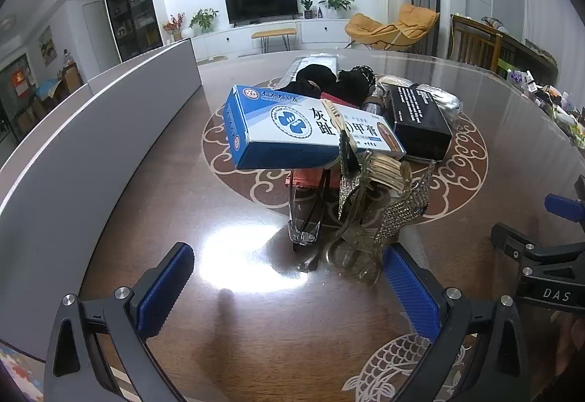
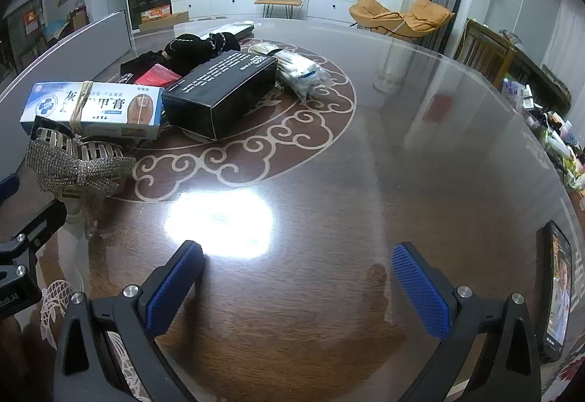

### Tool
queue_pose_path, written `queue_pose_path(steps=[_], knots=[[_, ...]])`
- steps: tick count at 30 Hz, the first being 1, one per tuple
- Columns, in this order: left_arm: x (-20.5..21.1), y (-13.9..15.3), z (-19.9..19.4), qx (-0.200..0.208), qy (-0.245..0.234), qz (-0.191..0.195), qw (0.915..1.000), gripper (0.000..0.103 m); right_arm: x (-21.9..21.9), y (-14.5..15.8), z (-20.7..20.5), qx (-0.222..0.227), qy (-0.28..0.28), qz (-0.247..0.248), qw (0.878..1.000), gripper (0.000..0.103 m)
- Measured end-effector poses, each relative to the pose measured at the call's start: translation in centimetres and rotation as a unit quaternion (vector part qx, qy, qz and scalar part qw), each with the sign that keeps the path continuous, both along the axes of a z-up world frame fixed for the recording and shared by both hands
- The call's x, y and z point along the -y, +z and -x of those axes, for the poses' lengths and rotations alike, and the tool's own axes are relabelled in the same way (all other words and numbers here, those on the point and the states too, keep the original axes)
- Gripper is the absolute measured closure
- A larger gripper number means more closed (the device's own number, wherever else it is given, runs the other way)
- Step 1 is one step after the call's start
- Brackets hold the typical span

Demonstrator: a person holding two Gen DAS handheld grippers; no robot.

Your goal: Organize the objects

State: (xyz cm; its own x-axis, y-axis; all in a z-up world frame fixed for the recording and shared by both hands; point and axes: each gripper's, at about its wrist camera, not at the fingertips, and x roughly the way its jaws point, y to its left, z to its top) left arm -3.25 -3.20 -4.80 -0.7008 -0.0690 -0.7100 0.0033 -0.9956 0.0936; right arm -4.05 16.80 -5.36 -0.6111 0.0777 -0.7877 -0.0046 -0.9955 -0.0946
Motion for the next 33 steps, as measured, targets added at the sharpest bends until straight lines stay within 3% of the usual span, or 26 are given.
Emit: queue_pose_path(steps=[33], knots=[[-0.8, -1.2, 1.0, 0.045, -0.014, 0.024, 0.9986, 0.000, -0.4, -0.3, 0.3, 0.006, -0.002, 0.020, 1.000, 0.000]])
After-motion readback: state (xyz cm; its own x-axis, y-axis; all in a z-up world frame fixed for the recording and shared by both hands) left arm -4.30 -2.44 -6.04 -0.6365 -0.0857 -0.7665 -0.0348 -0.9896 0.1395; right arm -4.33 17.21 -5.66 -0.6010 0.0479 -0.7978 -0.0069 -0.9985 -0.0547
